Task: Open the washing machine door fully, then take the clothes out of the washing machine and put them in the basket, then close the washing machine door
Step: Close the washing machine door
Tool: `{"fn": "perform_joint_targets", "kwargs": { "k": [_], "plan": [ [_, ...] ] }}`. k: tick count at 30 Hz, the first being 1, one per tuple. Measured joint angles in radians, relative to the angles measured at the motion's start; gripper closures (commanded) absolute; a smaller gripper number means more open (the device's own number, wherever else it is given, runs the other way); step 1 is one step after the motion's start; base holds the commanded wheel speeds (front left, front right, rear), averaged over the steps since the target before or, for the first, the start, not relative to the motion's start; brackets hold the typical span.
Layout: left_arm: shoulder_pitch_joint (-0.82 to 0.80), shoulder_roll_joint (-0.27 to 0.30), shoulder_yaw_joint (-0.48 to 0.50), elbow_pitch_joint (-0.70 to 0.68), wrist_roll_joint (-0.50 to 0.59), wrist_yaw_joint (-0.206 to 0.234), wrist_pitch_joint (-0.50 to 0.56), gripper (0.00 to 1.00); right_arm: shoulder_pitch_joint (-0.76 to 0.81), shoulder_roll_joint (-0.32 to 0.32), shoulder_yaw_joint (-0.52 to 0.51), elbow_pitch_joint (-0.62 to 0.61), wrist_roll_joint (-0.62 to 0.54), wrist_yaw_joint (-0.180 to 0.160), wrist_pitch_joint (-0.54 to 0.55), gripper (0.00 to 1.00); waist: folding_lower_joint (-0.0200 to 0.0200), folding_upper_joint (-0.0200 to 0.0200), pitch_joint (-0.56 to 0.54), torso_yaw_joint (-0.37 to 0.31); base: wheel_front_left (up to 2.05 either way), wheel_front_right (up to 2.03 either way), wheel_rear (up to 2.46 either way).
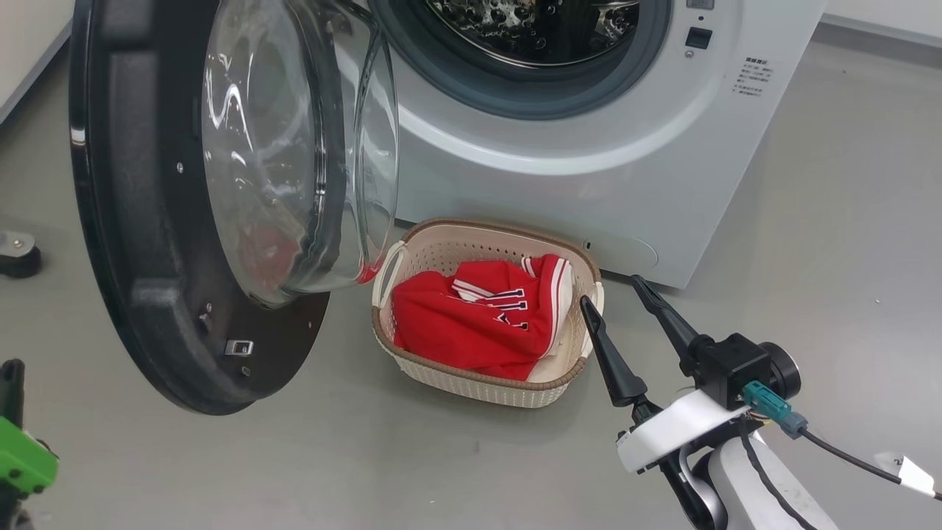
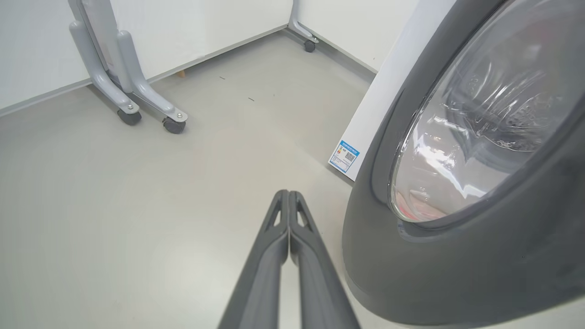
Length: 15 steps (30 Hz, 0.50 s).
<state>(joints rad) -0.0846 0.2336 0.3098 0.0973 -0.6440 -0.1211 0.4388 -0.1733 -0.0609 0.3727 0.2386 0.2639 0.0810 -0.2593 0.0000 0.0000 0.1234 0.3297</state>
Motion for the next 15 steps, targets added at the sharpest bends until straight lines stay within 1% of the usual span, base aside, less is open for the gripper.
{"fn": "perform_joint_targets", "kwargs": {
  "k": [9, 10, 15],
  "plan": [
    [0.076, -0.002, -0.09, -0.015, 0.08, 0.0, -0.198, 1.0, 0.019, 0.001, -0.002, 0.0, 0.0, 0.0, 0.0, 0.0, 0.0, 0.0, -0.01, -0.006, 0.0, 0.0, 0.0],
    [0.076, -0.002, -0.09, -0.015, 0.08, 0.0, -0.198, 1.0, 0.019, 0.001, -0.002, 0.0, 0.0, 0.0, 0.0, 0.0, 0.0, 0.0, -0.01, -0.006, 0.0, 0.0, 0.0],
    [0.095, -0.024, -0.085, -0.008, 0.107, -0.003, -0.301, 1.0, 0.019, 0.001, -0.001, -0.001, 0.007, 0.0, 0.0, 0.0, 0.0, 0.0, -0.016, -0.007, 0.0, 0.0, 0.0]
  ]
}}
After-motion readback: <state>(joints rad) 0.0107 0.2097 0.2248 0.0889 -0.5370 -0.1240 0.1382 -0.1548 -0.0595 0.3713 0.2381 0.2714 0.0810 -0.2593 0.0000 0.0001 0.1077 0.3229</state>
